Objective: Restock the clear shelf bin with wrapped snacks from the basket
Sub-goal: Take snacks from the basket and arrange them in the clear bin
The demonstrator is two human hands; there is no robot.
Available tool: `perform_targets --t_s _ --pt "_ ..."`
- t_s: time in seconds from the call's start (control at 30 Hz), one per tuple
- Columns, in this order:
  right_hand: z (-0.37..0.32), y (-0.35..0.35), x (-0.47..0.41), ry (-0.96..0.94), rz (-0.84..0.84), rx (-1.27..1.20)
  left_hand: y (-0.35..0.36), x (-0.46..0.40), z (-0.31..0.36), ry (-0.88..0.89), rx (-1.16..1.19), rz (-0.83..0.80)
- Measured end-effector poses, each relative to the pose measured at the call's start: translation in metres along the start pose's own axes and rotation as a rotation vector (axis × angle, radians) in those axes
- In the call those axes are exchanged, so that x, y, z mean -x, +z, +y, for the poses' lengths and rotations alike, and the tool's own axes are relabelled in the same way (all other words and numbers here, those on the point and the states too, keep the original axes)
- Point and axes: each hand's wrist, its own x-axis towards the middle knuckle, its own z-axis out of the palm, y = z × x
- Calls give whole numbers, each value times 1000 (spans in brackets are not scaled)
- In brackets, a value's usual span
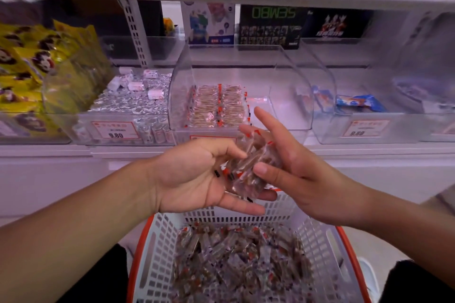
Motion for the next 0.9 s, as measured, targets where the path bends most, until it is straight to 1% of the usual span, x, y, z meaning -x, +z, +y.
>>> perform_targets --t_s 0.07,0.13,0.17,0.23,0.33,0.4,0.47,0.53,0.67,0.73,0.8,0.83,0.9 --pt "-2 2 0 2 -12 40 4 1 0 10 -41 16" --pt "-8 -1 -2 27 -11 53 6 1 0 35 -195 104" --pt "-12 -4 -3 30 -7 99 7 0 -1 48 -290 160" --pt "-21 -13 -6 -14 5 291 7 -1 -1 69 -438 250" --pt "-36 -25 -10 -137 -9 611 10 -2 0 110 -593 297" --pt "-46 -29 -15 -208 -28 797 13 -2 5 137 -621 316" --pt "-57 -32 -22 -259 -45 906 16 -2 15 173 -611 342" --pt "-70 -37 -33 -263 -42 928 17 -1 29 215 -610 355" --pt "-85 -53 -66 -187 5 882 12 -3 68 325 -522 302" --pt "-83 -62 -84 -120 27 826 2 -9 85 323 -492 285" --pt "-75 -71 -99 -47 11 753 -11 -18 96 280 -495 284" --pt "-70 -75 -104 -14 -5 702 -19 -22 98 256 -513 313" --pt "-61 -84 -112 36 -12 606 -33 -30 101 238 -573 461"
